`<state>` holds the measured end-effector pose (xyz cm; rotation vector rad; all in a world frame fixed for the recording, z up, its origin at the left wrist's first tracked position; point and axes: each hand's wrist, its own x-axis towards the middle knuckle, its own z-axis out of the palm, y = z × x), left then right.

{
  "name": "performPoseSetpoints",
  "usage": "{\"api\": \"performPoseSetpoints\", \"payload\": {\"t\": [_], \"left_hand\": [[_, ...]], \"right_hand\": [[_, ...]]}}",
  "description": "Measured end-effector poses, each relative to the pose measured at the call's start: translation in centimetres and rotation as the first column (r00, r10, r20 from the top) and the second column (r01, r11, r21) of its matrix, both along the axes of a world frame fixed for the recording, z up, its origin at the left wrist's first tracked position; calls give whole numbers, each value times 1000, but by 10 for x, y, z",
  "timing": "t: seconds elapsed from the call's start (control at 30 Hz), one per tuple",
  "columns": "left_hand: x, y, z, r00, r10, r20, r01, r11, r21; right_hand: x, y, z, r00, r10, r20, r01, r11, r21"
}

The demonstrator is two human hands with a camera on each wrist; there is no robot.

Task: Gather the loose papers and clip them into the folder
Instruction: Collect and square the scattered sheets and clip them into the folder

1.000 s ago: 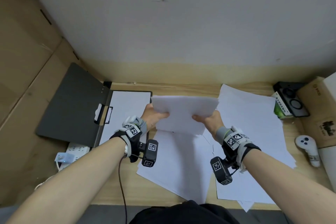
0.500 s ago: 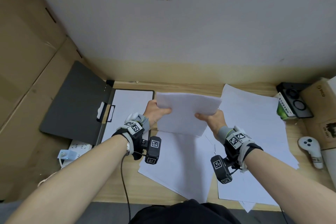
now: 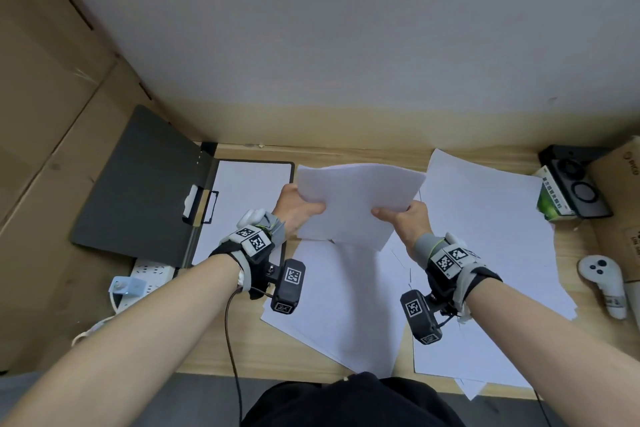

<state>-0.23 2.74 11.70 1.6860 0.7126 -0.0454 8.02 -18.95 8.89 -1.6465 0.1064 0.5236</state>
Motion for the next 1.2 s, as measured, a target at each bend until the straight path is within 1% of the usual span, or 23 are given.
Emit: {"api": "performPoseSetpoints", "payload": {"t": [0.07, 0.13, 0.2, 0.27, 0.4, 0.5, 0.63, 0.7, 0.77, 0.83, 0.9, 1.0, 1.03, 1.1, 1.13, 1.2], "left_hand": [[-2, 0, -7, 1000, -4, -27, 3, 1000, -2], [-6, 3, -23, 996, 6, -94, -2, 999, 40], [-10, 3, -35, 992, 1, -128, 7, 998, 61], [-15, 3, -35, 992, 4, -125, 6, 997, 78], [-15, 15, -36, 995, 40, -96, -34, 998, 60], [-16, 34, -39, 997, 61, -52, -61, 998, 9], [-18, 63, -47, 998, 38, -45, -40, 998, -46], [-19, 91, -56, 997, 9, -79, -12, 999, -43], [-21, 107, -61, 993, -16, -114, 11, 999, -39], [-23, 136, -71, 982, -34, -188, 34, 999, -4], [-29, 174, -87, 946, -45, -320, 73, 994, 76], [-36, 218, -95, 848, -88, -523, 210, 961, 180], [-39, 231, -96, 810, -99, -578, 286, 927, 242], [-43, 251, -98, 736, -105, -669, 437, 829, 350], [-43, 258, -99, 701, -112, -705, 497, 785, 370], [-42, 263, -105, 657, -137, -741, 571, 733, 370]], "right_hand": [[-1, -2, -6, 1000, 1, -14, -1, 1000, 3], [-3, -5, -17, 999, 34, -38, -35, 999, -24], [-3, -6, -29, 996, 58, -61, -62, 997, -52], [-3, -4, -32, 997, 45, -69, -50, 997, -61], [3, 8, -35, 995, 51, -82, -54, 998, -37], [2, 25, -34, 996, 43, -80, -47, 998, -50], [-1, 50, -39, 993, 33, -112, -43, 995, -91], [-5, 73, -45, 992, 21, -122, -36, 991, -127], [-9, 87, -46, 992, 27, -122, -45, 988, -144], [-14, 112, -57, 988, 29, -149, -54, 983, -173], [-20, 138, -72, 984, 24, -174, -61, 976, -210], [-27, 162, -87, 981, 12, -196, -64, 963, -261], [-29, 170, -91, 979, 5, -204, -61, 962, -267], [-34, 187, -96, 974, 10, -226, -72, 961, -266], [-35, 195, -99, 971, 10, -239, -76, 961, -266], [-35, 205, -103, 966, 15, -260, -91, 955, -281]]}}
